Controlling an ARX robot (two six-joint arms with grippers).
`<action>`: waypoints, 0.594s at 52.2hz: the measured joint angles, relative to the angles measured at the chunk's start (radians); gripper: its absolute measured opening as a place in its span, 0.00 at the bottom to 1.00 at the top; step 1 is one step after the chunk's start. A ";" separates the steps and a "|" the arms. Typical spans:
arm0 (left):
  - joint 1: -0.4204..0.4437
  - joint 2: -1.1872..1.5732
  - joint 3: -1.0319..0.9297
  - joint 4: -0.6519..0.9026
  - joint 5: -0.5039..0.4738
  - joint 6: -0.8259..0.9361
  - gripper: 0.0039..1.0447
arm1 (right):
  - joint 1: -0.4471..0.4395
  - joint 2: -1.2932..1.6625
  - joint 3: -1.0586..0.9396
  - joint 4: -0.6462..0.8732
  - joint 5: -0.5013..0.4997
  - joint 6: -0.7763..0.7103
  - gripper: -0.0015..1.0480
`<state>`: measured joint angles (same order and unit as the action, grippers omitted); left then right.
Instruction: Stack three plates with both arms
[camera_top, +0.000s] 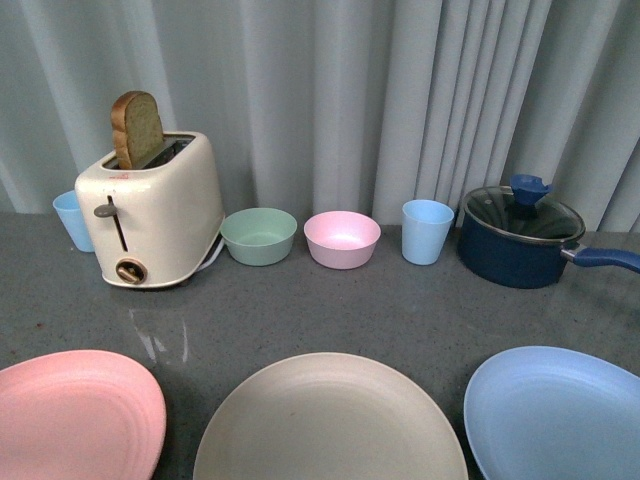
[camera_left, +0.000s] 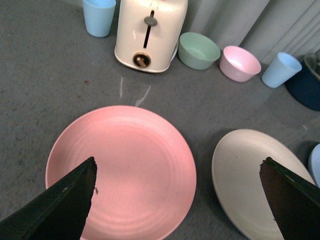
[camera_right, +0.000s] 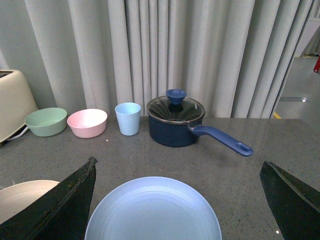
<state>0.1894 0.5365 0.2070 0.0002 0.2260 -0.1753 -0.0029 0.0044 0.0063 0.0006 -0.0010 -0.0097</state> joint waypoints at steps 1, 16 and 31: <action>0.021 0.078 0.024 0.058 0.018 0.019 0.94 | 0.000 0.000 0.000 0.000 0.000 0.000 0.93; 0.156 0.757 0.265 0.188 0.100 0.275 0.94 | 0.000 0.000 0.000 0.000 0.000 0.000 0.93; 0.227 1.120 0.494 0.109 0.107 0.531 0.94 | 0.000 0.000 0.000 0.000 0.000 0.000 0.93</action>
<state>0.4168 1.6562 0.7013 0.1089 0.3328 0.3553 -0.0029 0.0044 0.0063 0.0006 -0.0010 -0.0097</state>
